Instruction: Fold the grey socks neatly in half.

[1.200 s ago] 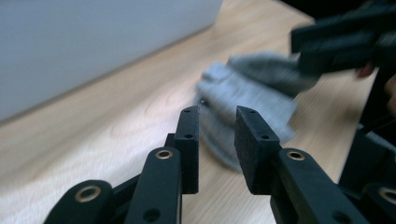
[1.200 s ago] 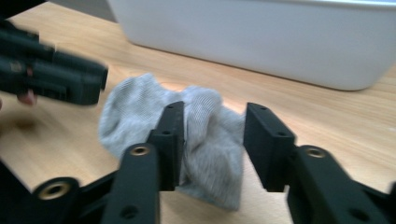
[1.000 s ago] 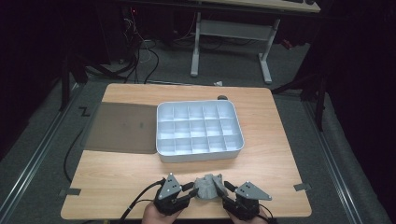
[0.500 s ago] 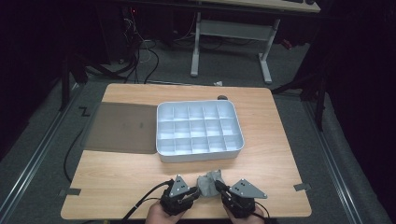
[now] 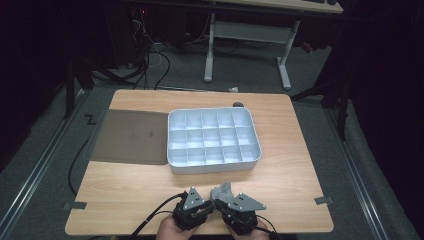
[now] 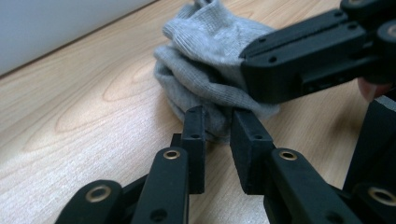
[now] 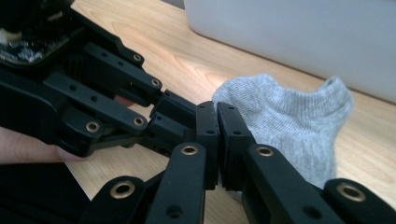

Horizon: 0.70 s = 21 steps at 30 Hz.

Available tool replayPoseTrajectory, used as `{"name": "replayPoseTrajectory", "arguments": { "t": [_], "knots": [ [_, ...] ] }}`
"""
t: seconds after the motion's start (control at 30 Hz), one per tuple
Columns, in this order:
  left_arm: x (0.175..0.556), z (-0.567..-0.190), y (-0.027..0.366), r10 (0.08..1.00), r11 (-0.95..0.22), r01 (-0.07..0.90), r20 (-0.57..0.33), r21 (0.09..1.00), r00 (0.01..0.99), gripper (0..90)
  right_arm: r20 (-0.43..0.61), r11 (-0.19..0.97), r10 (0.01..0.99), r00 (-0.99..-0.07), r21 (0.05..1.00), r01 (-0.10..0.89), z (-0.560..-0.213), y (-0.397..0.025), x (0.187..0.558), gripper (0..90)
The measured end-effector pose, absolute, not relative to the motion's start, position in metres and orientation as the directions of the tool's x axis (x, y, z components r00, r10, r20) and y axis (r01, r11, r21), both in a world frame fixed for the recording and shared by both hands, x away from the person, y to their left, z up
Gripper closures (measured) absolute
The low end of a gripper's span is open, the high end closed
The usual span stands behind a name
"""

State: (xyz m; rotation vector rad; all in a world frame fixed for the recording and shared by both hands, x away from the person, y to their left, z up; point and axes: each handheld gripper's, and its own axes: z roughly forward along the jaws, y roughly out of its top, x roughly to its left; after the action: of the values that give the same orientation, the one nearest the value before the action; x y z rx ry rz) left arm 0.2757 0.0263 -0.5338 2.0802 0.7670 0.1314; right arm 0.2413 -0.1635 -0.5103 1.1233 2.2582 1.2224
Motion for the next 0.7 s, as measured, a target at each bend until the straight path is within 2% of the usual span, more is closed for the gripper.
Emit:
{"name": "replayPoseTrajectory", "arguments": {
  "t": [0.2,0.4,0.47,0.6,0.7],
  "knots": [
    [0.28,-0.525,0.052,0.61,-0.341,0.499,-0.216,0.797,0.762,76.2,0.062,0.346,0.775,-0.629,0.792,0.503,-0.523,-0.163,0.244,88.6],
    [0.282,-0.522,0.046,0.594,-0.326,0.457,-0.196,0.828,0.78,78.0,0.061,0.347,0.773,-0.631,0.792,0.502,-0.525,-0.162,0.244,88.1],
    [0.285,-0.52,0.044,0.585,-0.305,0.46,-0.217,0.834,0.781,78.9,0.061,0.348,0.774,-0.63,0.79,0.504,-0.526,-0.162,0.244,87.8],
    [0.286,-0.519,0.034,0.565,-0.325,0.433,-0.195,0.841,0.802,80.5,0.055,0.36,0.769,-0.637,0.787,0.502,-0.53,-0.161,0.245,86.7],
    [0.292,-0.524,0.028,0.574,-0.342,0.44,-0.186,0.83,0.798,82.2,0.059,0.358,0.764,-0.643,0.79,0.498,-0.531,-0.16,0.244,81.0]
  ]
}}
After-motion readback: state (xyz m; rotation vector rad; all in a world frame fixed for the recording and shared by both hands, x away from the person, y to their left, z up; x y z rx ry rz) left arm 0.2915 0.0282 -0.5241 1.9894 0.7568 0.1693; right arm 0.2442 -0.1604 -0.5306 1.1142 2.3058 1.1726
